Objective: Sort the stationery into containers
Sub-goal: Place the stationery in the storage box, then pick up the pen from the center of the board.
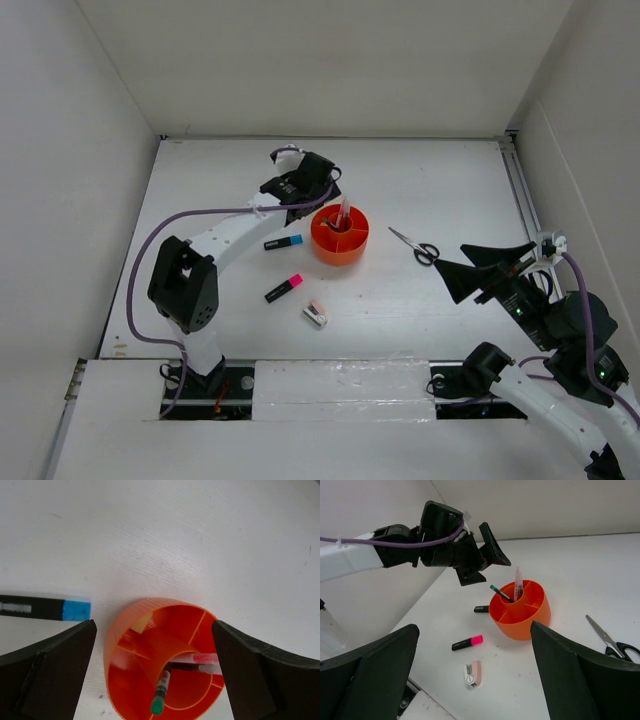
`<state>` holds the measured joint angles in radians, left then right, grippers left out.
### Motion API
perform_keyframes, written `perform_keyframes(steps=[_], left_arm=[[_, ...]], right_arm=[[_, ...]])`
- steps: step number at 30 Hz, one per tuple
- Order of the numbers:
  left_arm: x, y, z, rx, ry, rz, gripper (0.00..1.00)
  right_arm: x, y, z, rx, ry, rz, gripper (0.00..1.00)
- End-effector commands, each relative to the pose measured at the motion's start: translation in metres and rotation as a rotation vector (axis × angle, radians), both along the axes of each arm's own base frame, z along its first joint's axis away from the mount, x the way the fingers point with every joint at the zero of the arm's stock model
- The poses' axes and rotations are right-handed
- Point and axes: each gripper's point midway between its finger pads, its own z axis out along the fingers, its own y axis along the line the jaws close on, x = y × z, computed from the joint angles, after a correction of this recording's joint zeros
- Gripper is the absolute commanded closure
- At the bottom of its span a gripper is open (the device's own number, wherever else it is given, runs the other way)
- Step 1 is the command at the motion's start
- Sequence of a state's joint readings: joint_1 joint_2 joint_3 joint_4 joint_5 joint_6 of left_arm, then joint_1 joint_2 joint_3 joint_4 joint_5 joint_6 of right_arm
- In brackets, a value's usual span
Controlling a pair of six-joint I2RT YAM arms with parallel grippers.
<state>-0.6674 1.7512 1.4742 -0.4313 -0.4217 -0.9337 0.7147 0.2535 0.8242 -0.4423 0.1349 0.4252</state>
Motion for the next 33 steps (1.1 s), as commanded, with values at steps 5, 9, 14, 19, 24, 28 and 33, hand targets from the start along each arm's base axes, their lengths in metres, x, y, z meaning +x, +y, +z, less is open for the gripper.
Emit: perform_keyframes(steps=[5,9,14,19,24,28,33], left_arm=[[0.009,0.072,0.061,0.101,-0.134,0.069,0.00],[0.001,0.088,0.069,0.255,-0.125,-0.043,0.00],[-0.017,0.102,0.064,0.363,-0.070,-0.125,0.00],[-0.037,0.121,0.040,0.557,-0.063,-0.323,0.00],[-0.037,0.119,0.032,0.469,-0.201,-0.425,0.00],[-0.045,0.098,0.023,0.450,-0.269,-0.631,0.00],[-0.044,0.085,-0.010,0.436,-0.290,-0.774,0.03]], right_arm=[[0.003,-0.008,0.013,0.011,-0.018,-0.045,0.01],[0.004,-0.010,0.013,0.004,-0.021,-0.057,0.01],[0.001,-0.007,0.013,-0.002,-0.036,-0.033,0.01],[-0.008,-0.001,0.017,0.010,-0.064,0.025,0.01],[-0.011,0.007,0.017,0.013,-0.079,0.069,0.01],[-0.015,0.010,0.019,0.023,-0.099,0.097,0.01],[-0.024,0.010,0.028,0.045,-0.136,0.128,0.01]])
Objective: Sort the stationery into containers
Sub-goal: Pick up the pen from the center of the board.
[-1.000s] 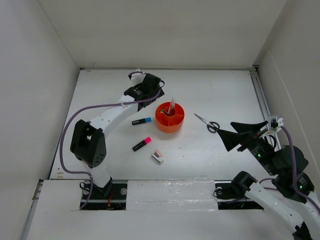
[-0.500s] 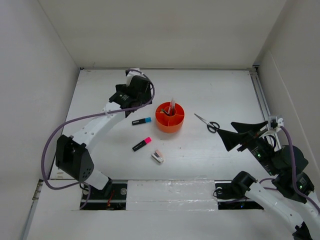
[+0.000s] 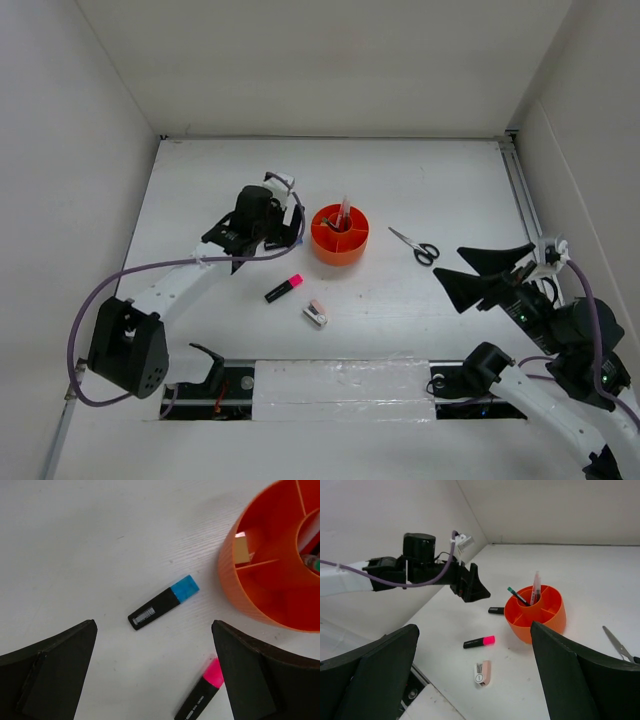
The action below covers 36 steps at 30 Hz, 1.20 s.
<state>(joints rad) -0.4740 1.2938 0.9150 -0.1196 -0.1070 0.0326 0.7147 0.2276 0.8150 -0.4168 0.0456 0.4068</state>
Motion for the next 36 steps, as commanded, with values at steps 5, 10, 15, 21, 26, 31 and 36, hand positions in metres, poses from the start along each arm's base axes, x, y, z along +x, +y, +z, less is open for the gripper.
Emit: perform_keyframes(steps=[5,10,15,21,26,31,36], left_arm=[[0.012,-0.007,-0.028,0.022,-0.079,-0.173,0.00],[0.027,0.011,-0.035,-0.004,-0.059,-0.153,0.00],[0.029,0.009,-0.050,0.004,-0.009,-0.182,0.00],[0.035,0.000,-0.075,0.015,0.077,-0.230,0.03],[0.037,-0.001,-0.086,0.021,0.104,-0.230,0.04],[0.038,-0.005,-0.102,0.037,0.146,-0.245,0.05],[0.035,-0.008,-0.115,0.068,0.172,-0.255,0.06]], right_arm=[[-0.017,-0.005,0.022,0.046,-0.101,0.041,0.01],[-0.027,-0.008,0.027,0.071,-0.126,0.065,0.01],[-0.028,-0.009,0.024,0.066,-0.119,0.065,0.01],[-0.027,-0.008,0.020,0.060,-0.112,0.065,0.01],[-0.028,-0.009,0.019,0.060,-0.112,0.065,0.01],[-0.028,-0.009,0.019,0.060,-0.112,0.065,0.01],[-0.030,-0.011,0.023,0.066,-0.119,0.065,0.01]])
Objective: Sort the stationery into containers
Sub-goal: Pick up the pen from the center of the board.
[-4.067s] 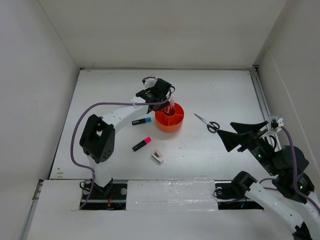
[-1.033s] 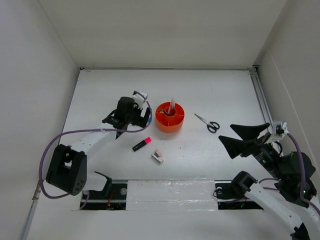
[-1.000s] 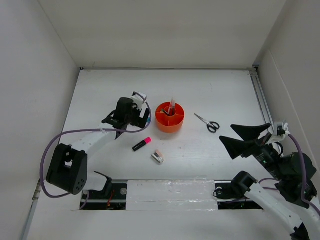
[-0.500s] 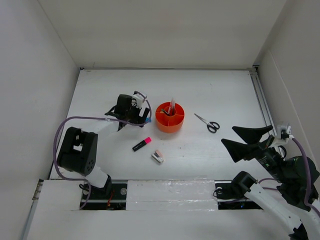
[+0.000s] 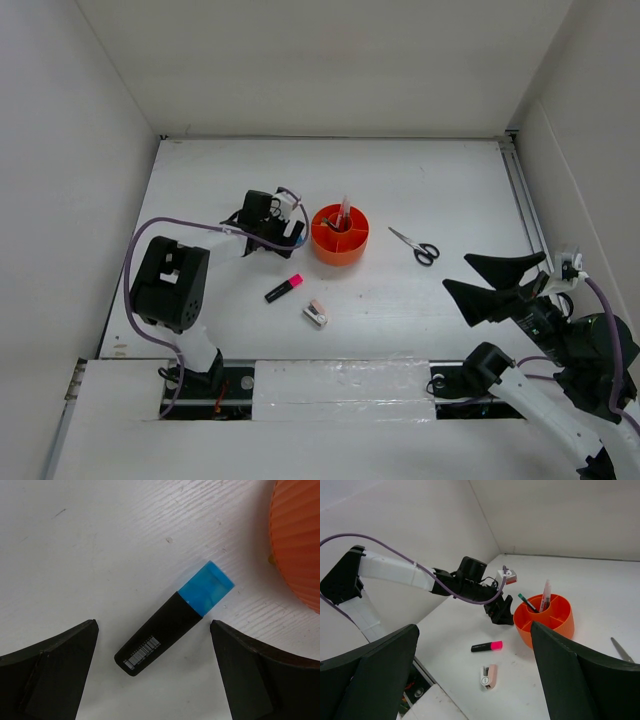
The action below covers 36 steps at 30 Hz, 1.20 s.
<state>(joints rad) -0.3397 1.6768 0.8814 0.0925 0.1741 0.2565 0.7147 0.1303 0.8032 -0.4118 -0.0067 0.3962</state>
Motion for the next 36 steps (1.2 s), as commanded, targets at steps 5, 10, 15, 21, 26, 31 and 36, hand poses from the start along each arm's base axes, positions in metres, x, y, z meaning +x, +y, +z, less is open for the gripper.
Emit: perform_keyframes(steps=[5,10,15,21,26,31,36], left_arm=[[0.008,-0.006,0.006,0.017,-0.029,-0.017,0.12],[0.012,-0.003,0.006,0.032,-0.033,-0.003,0.19],[0.011,-0.004,-0.002,0.057,-0.002,-0.002,0.34],[0.010,-0.007,-0.003,0.063,0.015,-0.012,0.37],[0.010,-0.007,-0.007,0.072,0.038,-0.012,0.45],[0.009,-0.007,-0.014,0.080,0.058,-0.013,0.61],[0.010,-0.006,-0.014,0.082,0.058,0.000,0.63]], right_arm=[[-0.005,-0.004,0.011,0.019,-0.040,0.004,0.01],[-0.007,-0.005,0.013,0.019,-0.040,0.004,0.01],[-0.007,-0.005,0.013,0.019,-0.040,0.004,0.01],[-0.010,-0.008,0.015,0.025,-0.047,0.004,0.01],[-0.010,-0.008,0.015,0.018,-0.053,0.001,0.01],[-0.013,-0.011,0.020,0.030,-0.067,0.001,0.01],[-0.013,-0.011,0.018,0.024,-0.060,0.001,0.01]])
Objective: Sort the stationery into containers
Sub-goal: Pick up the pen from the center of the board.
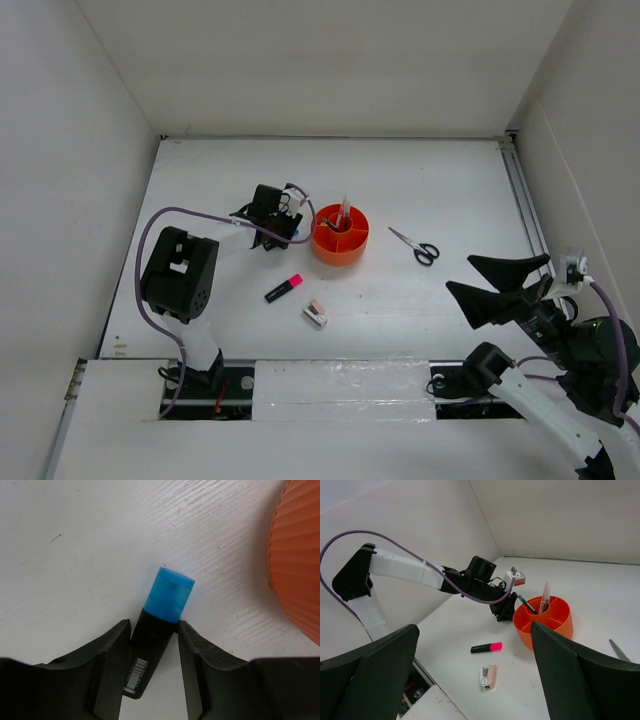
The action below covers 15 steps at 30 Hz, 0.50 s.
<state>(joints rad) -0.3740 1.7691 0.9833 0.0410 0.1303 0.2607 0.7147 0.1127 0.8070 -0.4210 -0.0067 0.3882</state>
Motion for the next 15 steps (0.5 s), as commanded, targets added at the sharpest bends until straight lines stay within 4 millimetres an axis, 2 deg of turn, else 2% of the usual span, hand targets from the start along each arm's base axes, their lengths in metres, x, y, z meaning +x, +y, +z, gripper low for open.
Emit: perform_keyframes(steps=[1,3,4,5,6,7,8,9,11,15], left_arm=[[-0.001,0.011,-0.006,0.041,0.029,0.026,0.63],[0.000,0.014,-0.006,0.035,0.032,0.044,0.65],[0.001,0.019,-0.006,0.027,0.036,0.067,0.78],[0.001,0.018,-0.009,0.022,0.054,0.082,0.85],[0.008,0.020,-0.003,0.009,0.041,0.103,0.88],[0.010,0.019,-0.004,0.007,0.053,0.111,0.99],[0.007,0.020,-0.010,0.009,0.076,0.121,1.00],[0.014,0.019,-0.004,0.003,0.059,0.133,1.00],[0.012,0.021,-0.012,0.013,0.084,0.152,1.00],[0.032,0.030,-0.008,0.002,0.095,0.282,1.00]], right_arm=[[-0.009,-0.007,0.016,0.022,-0.046,0.003,0.01],[-0.009,-0.007,0.016,0.022,-0.046,0.003,0.01],[-0.011,-0.009,0.017,0.028,-0.053,0.003,0.01],[-0.010,-0.010,0.017,0.030,-0.051,-0.006,0.01],[-0.010,-0.010,0.017,0.030,-0.051,-0.006,0.01],[-0.010,-0.010,0.017,0.030,-0.051,-0.006,0.01],[-0.010,-0.010,0.017,0.030,-0.051,-0.006,0.01],[-0.010,-0.010,0.017,0.030,-0.051,-0.006,0.01],[-0.010,-0.010,0.017,0.030,-0.051,-0.006,0.01],[-0.010,-0.010,0.017,0.030,-0.051,-0.006,0.01]])
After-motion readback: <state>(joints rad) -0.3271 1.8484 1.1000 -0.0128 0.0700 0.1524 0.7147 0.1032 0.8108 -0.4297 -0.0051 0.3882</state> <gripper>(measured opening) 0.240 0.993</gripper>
